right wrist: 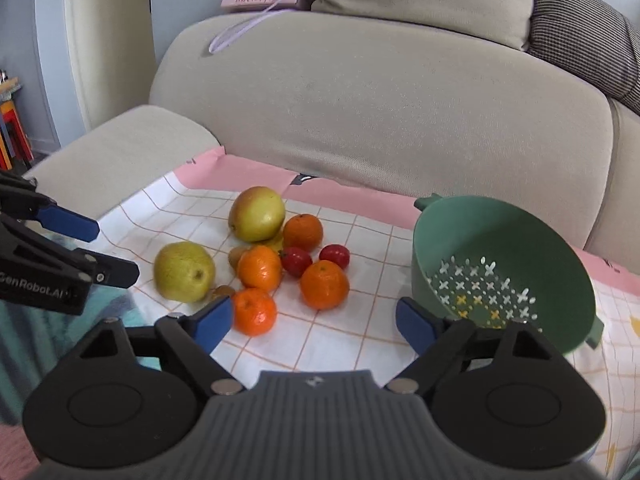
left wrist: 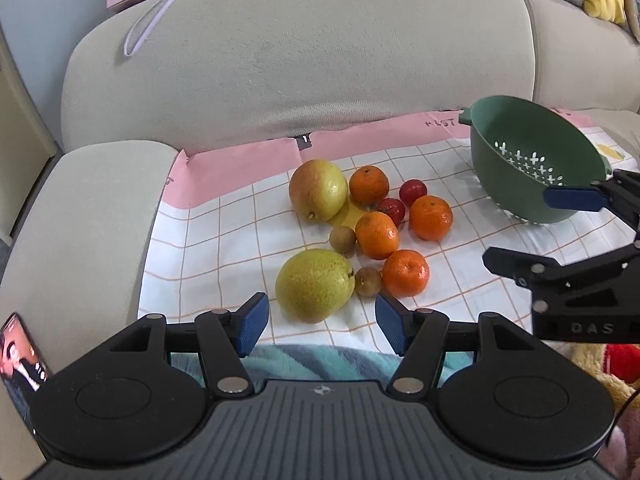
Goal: Organize fruits
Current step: 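Grasp the green pear with the left tool while the right tool grasps a tangerine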
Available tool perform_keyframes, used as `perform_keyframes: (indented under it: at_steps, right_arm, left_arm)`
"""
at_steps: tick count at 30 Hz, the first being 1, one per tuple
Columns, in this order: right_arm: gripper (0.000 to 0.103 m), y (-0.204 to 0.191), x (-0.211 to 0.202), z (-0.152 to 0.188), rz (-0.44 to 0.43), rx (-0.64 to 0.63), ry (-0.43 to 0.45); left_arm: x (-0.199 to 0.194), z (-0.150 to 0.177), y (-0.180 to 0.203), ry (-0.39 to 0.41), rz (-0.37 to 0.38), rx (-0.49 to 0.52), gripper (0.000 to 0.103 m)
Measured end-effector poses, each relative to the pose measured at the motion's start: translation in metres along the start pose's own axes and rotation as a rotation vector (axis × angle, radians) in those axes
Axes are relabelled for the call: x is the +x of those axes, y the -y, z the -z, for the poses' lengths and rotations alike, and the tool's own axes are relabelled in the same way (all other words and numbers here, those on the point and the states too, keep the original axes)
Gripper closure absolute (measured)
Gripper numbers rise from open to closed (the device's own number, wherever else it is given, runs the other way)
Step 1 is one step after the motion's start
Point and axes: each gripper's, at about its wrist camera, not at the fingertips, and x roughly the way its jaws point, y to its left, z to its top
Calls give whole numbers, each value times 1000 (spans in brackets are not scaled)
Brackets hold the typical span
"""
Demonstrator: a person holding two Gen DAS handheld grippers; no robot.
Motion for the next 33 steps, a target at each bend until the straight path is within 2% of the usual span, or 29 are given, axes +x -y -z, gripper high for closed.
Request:
perform_keyframes:
  at_steps: [1, 12, 24, 33]
  right_arm:
    - [30, 0, 6, -2, 0, -8, -11]
    - [43, 2, 53, -18, -37, -6, -72]
    - [47, 9, 91, -17, -30, 4, -125]
    - [47, 13, 110, -15, -40, 24, -158]
  left_arm:
    - [4, -2, 0, -3, -1, 4, 30]
    - [38, -12, -10, -56, 18, 0, 25]
    - [65, -18, -8, -119, 52, 12, 21]
    - [87, -27, -9, -172, 46, -45, 21]
